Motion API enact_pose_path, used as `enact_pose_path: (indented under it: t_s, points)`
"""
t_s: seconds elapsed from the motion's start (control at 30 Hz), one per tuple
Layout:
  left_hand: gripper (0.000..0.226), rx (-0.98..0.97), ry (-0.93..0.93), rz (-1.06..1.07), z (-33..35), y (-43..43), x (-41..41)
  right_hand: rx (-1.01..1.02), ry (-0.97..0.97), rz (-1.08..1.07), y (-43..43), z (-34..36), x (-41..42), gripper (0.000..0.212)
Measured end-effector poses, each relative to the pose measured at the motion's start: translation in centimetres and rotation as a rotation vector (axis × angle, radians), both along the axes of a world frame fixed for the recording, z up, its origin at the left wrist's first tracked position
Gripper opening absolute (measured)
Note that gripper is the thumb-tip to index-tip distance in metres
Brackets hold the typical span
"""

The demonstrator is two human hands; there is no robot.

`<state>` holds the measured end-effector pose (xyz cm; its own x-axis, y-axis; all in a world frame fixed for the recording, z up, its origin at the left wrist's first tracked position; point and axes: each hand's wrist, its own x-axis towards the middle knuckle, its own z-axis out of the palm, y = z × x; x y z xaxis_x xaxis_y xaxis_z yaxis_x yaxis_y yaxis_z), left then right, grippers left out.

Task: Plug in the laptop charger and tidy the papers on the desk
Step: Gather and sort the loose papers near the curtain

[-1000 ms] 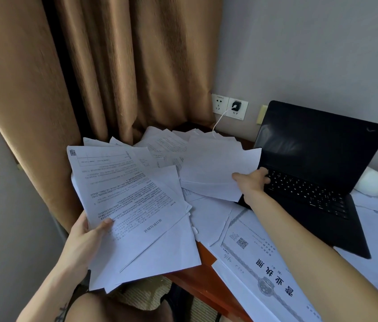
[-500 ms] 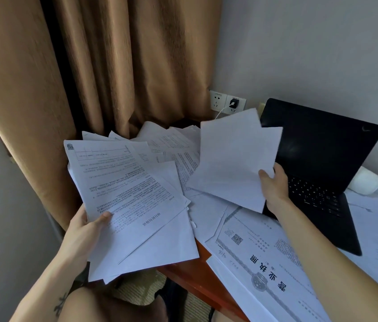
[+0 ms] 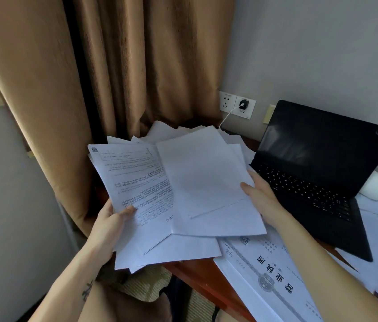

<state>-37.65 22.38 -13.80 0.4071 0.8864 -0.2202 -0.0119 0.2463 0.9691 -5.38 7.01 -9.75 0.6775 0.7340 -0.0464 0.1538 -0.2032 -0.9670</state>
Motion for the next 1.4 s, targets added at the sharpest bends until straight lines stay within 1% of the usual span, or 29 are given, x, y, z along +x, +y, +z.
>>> enact_pose_path:
  t_s: [0.13, 0.23, 0.3, 0.37, 0.43, 0.53, 0.6, 0.63, 0.67, 0.7, 0.77, 0.83, 0.87, 0.93, 0.97, 1.03, 1.1, 1.17, 1.2, 1.23, 1.3, 1.33, 1.4]
  points:
    - [0.032, -0.026, -0.044, -0.023, 0.0, -0.1, 0.0, -0.104, -0.114, 0.217, 2.1, -0.7, -1.7, 0.044]
    - [0.03, -0.004, -0.054, -0.034, 0.2, -0.3, 0.1, -0.113, -0.121, 0.355, 3.2, -0.6, -3.3, 0.051]
    - [0.038, 0.01, -0.042, -0.044, 0.6, -0.5, 0.0, -0.104, -0.117, 0.37, 3.9, -0.7, -4.0, 0.057]
    - [0.05, 0.015, -0.043, -0.072, 0.6, -0.5, -0.1, -0.11, -0.119, 0.318, 4.1, -0.7, -4.4, 0.062]
    - [0.053, 0.029, -0.031, -0.098, 0.6, -0.4, 0.0, -0.127, -0.151, 0.327, 4.0, -0.9, -4.8, 0.063]
    - [0.041, 0.058, -0.013, -0.098, 0.2, -0.3, 0.2, -0.192, -0.235, 0.428, 4.2, -2.0, -5.3, 0.058]
    - [0.036, 0.069, -0.006, -0.082, 0.1, -0.3, 0.3, -0.144, -0.263, 0.43, 4.6, -2.7, -5.1, 0.041]
    - [0.036, 0.07, 0.001, -0.064, 0.0, -0.3, 0.4, -0.103, -0.309, 0.401, 4.9, -3.0, -4.7, 0.032]
    - [0.036, 0.07, 0.008, -0.041, 0.0, -0.3, 0.3, -0.075, -0.375, 0.356, 5.0, -3.1, -4.1, 0.028]
    - [0.036, 0.072, 0.012, -0.021, -0.1, -0.1, 0.1, -0.079, -0.437, 0.303, 5.0, -3.3, -3.4, 0.029]
    - [0.037, 0.088, 0.027, 0.01, -0.2, 0.3, -0.4, -0.17, -0.604, 0.268, 4.6, -3.3, -1.6, 0.042]
    - [0.038, 0.105, 0.04, 0.048, -0.2, 0.9, -1.0, -0.323, -0.771, 0.333, 4.1, -3.1, 0.0, 0.053]
    - [0.038, 0.108, 0.042, 0.065, -0.2, 1.1, -1.4, -0.375, -0.82, 0.377, 4.1, -2.8, 0.6, 0.056]
    - [0.037, 0.112, 0.051, 0.094, -0.3, 1.7, -2.0, -0.429, -0.922, 0.459, 4.3, -1.8, 1.7, 0.057]
    - [0.036, 0.114, 0.055, 0.106, -0.4, 1.9, -2.2, -0.457, -1.03, 0.504, 4.7, -1.5, 2.2, 0.055]
    - [0.035, 0.119, 0.06, 0.122, -0.5, 2.2, -2.5, -0.48, -1.318, 0.569, 5.4, -1.0, 2.8, 0.047]
    - [0.035, 0.116, 0.057, 0.122, -0.5, 2.2, -2.6, -0.429, -1.56, 0.587, 5.8, -1.3, 2.9, 0.033]
    - [0.036, 0.114, 0.052, 0.122, -0.6, 2.1, -2.6, -0.331, -1.731, 0.541, 5.8, -1.9, 2.9, 0.017]
    - [0.036, 0.112, 0.053, 0.122, -0.7, 2.0, -2.5, -0.299, -1.801, 0.511, 5.8, -2.2, 3.0, 0.014]
    - [0.036, 0.109, 0.054, 0.121, -0.8, 2.0, -2.5, -0.267, -1.862, 0.47, 5.8, -2.4, 3.1, 0.015]
    - [0.036, 0.102, 0.051, 0.117, -0.8, 2.0, -2.4, -0.207, -1.919, 0.378, 5.9, -2.6, 3.3, 0.019]
    - [0.036, 0.102, 0.051, 0.115, -0.7, 1.9, -2.3, -0.177, -1.912, 0.328, 5.9, -2.8, 3.4, 0.021]
    - [0.036, 0.103, 0.048, 0.112, -0.6, 1.8, -2.3, -0.163, -1.791, 0.228, 5.9, -3.2, 3.3, 0.032]
